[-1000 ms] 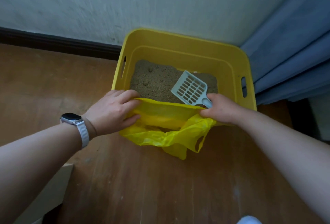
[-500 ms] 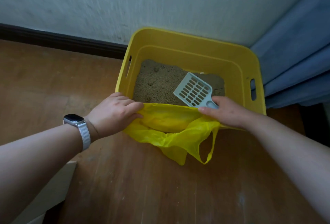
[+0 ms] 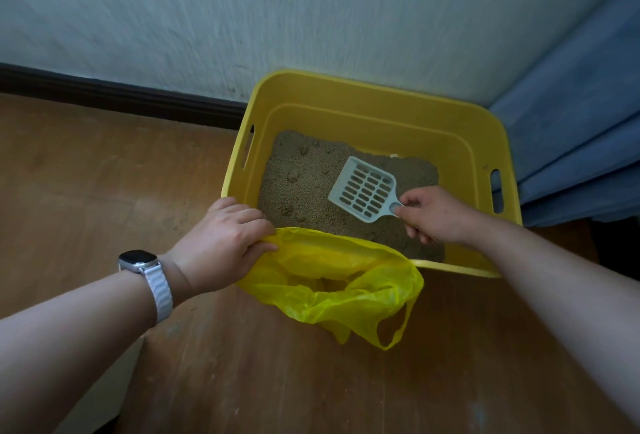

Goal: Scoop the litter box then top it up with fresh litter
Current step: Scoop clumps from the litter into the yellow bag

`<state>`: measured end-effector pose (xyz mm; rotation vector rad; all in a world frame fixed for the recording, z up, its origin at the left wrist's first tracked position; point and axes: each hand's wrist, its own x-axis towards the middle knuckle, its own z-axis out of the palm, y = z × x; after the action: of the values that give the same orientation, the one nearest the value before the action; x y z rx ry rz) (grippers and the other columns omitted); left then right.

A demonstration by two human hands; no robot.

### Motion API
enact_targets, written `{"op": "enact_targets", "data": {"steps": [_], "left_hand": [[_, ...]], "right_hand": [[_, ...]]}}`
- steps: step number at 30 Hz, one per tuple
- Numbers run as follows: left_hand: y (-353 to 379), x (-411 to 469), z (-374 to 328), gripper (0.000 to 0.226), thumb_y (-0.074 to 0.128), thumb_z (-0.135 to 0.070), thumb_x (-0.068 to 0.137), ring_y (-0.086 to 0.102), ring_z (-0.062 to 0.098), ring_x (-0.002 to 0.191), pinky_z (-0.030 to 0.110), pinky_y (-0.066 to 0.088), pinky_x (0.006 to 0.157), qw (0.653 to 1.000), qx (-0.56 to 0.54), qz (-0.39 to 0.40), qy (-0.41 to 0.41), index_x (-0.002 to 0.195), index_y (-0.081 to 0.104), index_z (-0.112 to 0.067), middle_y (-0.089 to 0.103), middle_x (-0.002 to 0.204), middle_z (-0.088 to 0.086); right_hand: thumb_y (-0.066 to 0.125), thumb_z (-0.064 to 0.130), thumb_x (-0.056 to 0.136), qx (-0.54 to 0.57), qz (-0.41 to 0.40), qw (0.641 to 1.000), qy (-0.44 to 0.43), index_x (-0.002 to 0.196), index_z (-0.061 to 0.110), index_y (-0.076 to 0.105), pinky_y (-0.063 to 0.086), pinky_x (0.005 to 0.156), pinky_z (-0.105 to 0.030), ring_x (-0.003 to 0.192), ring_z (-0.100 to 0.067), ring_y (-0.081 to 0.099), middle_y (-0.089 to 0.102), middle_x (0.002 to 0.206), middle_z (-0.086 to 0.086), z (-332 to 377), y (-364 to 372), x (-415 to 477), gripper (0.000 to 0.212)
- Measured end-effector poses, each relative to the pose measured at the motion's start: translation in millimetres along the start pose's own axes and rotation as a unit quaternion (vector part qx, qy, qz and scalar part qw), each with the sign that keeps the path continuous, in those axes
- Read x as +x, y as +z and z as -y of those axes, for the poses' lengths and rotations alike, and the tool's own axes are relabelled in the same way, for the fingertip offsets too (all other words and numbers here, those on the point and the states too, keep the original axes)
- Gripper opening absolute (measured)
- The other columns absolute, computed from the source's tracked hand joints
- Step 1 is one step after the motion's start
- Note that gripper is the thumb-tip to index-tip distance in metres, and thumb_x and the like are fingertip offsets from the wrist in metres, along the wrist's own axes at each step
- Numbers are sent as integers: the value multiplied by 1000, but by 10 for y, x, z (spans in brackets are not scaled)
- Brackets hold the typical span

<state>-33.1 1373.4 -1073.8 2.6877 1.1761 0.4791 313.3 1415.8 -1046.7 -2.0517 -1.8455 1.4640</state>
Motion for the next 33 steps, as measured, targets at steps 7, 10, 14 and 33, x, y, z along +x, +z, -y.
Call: {"op": "enact_targets", "data": {"steps": [7,10,14,33], "left_hand": [[38,-6,-9,32,51,-38,94,64,24,75,37,41,78,1000,8,-10,-5,87,70,-13,65,81,0],[59,-8,7,33,51,-39,94,63,24,74,37,41,76,1000,12,-16,-7,86,69,-13,64,80,0],[98,-11,5,33,51,-38,95,62,24,72,38,42,72,999,15,-30,-3,86,69,-13,63,79,0],[108,-21,-53,31,50,-37,95,59,25,71,39,40,71,999,19,-8,-28,84,66,-12,61,79,1]], "right_hand": [[50,32,100,-63,34,997,12,90,22,61,44,49,-29,51,-15,55,65,67,-5,-127,-74,274,18],[50,33,99,-157,34,986,34,89,18,62,43,53,-32,54,-17,54,62,67,-5,-286,-129,410,22],[47,40,99,-229,3,973,9,76,19,55,33,53,-32,58,-19,48,54,68,-5,-418,-183,420,32],[52,45,95,-325,25,943,-65,93,26,61,45,64,-32,70,-16,58,61,76,2,-287,-177,851,21]]}}
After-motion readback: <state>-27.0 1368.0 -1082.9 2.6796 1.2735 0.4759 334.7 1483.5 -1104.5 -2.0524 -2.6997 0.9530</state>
